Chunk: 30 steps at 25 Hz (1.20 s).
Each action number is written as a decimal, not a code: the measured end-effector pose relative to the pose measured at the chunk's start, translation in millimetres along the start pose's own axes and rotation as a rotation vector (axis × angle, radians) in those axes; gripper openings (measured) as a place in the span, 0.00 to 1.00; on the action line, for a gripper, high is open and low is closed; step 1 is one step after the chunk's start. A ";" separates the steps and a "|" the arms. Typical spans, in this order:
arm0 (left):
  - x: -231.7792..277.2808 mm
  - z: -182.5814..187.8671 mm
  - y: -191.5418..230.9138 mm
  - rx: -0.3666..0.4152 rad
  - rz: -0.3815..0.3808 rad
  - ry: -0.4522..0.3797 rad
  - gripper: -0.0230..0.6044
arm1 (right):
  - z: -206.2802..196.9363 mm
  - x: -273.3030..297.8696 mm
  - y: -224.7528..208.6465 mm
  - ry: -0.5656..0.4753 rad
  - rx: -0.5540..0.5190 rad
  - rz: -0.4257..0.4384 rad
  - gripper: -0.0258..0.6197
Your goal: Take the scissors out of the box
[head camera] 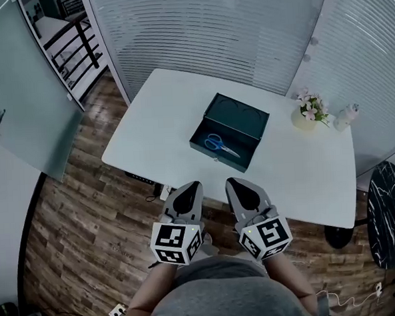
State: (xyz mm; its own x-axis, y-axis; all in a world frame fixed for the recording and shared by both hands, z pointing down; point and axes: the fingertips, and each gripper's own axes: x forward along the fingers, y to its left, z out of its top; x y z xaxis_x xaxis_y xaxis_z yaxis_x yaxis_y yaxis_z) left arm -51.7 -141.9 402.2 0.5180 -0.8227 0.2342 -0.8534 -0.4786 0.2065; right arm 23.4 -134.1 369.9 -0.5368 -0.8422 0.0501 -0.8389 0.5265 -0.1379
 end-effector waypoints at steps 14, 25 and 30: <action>63.3 0.8 69.4 -0.065 0.000 0.052 0.05 | -9.1 98.2 -61.9 0.092 -0.038 -0.057 0.05; 90.2 -2.1 103.8 -0.113 0.094 0.056 0.05 | -50.2 169.2 -116.0 0.282 -0.107 0.033 0.05; 104.6 -4.9 114.6 -0.131 0.119 0.065 0.05 | -88.1 193.1 -133.6 0.428 -0.097 0.084 0.05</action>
State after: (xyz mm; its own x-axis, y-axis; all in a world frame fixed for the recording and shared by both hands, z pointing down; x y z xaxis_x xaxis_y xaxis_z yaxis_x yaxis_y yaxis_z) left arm -95.0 -281.3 455.0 0.4204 -0.8473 0.3245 -0.8961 -0.3317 0.2949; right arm 23.9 -356.9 485.2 -0.5754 -0.6825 0.4507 -0.7841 0.6171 -0.0665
